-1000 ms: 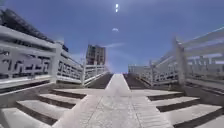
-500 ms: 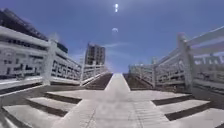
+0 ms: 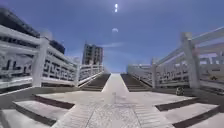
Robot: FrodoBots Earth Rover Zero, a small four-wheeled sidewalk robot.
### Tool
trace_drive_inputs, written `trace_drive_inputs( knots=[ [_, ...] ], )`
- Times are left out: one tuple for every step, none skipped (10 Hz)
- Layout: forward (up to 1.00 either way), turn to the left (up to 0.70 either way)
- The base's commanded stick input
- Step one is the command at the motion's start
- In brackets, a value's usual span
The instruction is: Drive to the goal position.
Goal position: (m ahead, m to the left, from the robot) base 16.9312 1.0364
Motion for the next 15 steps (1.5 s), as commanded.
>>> trace_drive_inputs(
  knots=[
    [0.45,0.0],
    [0.45,0.0],
    [0.45,0.0],
    [0.64,0.0],
    [0.7,0.0],
    [0.7,0.0],
    [0.7,0.0],
    [0.55,0.0],
    [0.45,0.0],
    [0.45,0.0],
    [0.45,0.0],
    [0.45,0.0],
    [0.45,0.0],
    [0.45,0.0],
    [0.45,0.0]
  ],
)
